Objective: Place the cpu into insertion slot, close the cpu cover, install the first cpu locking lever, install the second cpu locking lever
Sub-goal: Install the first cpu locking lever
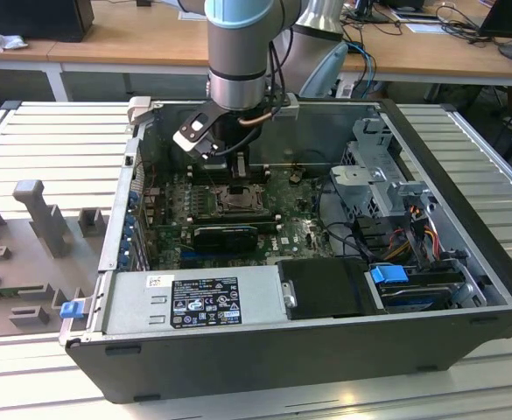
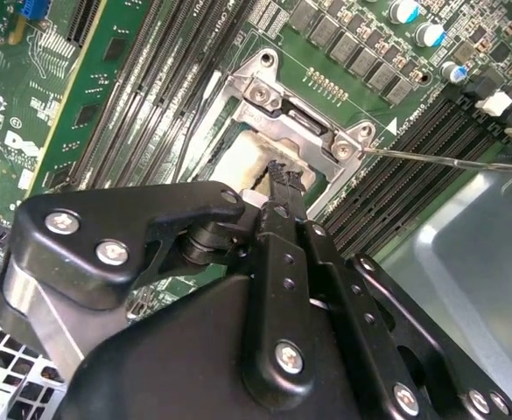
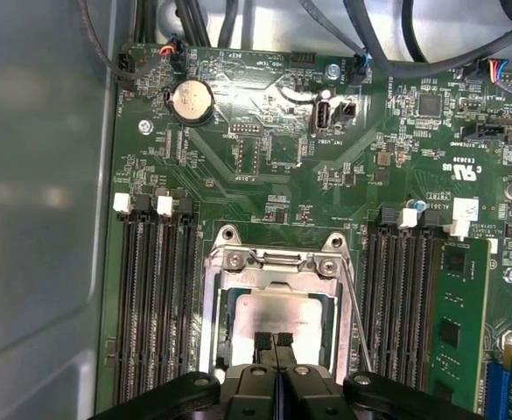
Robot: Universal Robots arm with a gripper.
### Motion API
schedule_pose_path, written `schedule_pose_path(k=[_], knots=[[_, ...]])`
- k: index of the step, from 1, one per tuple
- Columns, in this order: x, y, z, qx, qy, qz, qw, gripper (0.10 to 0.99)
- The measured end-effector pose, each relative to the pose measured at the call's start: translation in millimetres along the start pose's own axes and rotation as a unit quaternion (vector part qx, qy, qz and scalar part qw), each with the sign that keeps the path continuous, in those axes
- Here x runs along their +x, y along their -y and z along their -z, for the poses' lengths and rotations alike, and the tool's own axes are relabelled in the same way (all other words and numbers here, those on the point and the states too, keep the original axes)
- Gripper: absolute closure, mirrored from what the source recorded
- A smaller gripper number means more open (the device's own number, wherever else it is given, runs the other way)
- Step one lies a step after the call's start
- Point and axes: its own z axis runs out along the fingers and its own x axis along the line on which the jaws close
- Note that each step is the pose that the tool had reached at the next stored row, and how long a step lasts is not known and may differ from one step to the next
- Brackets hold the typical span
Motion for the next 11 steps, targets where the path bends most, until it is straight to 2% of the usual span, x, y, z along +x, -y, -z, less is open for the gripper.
schedule_pose_path(k=[6,11], knots=[[0.0,-0.1,4.1,0.0,0.0,0.0,1.0,0.98],[0.0,-0.3,14.2,0.0,0.0001,0.0,1.0,0.98]])
